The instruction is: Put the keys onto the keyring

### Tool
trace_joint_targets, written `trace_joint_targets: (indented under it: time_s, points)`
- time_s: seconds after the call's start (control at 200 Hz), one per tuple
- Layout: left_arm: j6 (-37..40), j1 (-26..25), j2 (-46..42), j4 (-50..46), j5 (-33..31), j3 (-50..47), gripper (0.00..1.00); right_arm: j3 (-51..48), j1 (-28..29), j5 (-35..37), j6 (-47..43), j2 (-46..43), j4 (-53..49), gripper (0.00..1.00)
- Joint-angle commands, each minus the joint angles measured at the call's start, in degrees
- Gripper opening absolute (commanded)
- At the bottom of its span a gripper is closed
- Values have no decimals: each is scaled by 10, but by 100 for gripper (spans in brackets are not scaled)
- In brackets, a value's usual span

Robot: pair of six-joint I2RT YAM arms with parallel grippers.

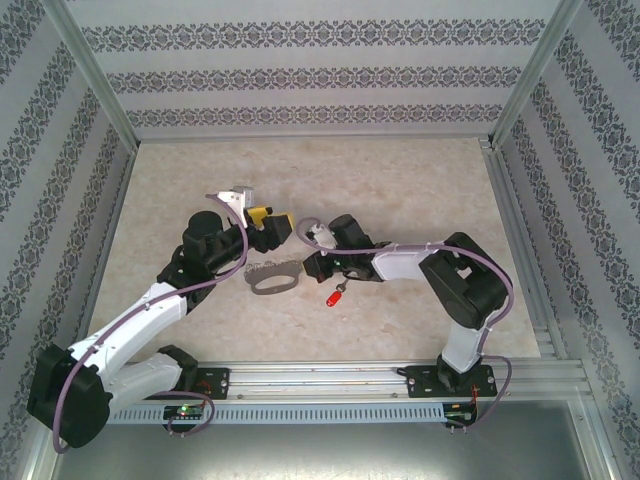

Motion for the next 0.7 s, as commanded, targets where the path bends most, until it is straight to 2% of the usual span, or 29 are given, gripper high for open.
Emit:
trace_joint_targets:
  time_s: [0.0, 0.125, 0.295, 0.36, 0.505, 0.695]
  points:
    - [4, -3, 1, 23, 9, -2, 77, 0, 8, 33, 0, 16, -15, 0]
    - [4, -3, 2, 23, 10, -3, 77, -6, 7, 33, 9, 21, -5, 0]
    - [5, -3, 4, 24, 12, -4, 77, -13, 6, 37, 17, -11, -4, 28]
    - [5, -2, 4, 24, 11, -5, 77, -15, 2, 41, 25, -33, -5, 34]
    - [5, -3, 3, 27, 11, -6, 78, -9, -3, 39, 32, -67, -18, 38]
    - [8, -2, 2, 26, 7, -6, 79, 0, 1, 33, 31, -63, -29, 39]
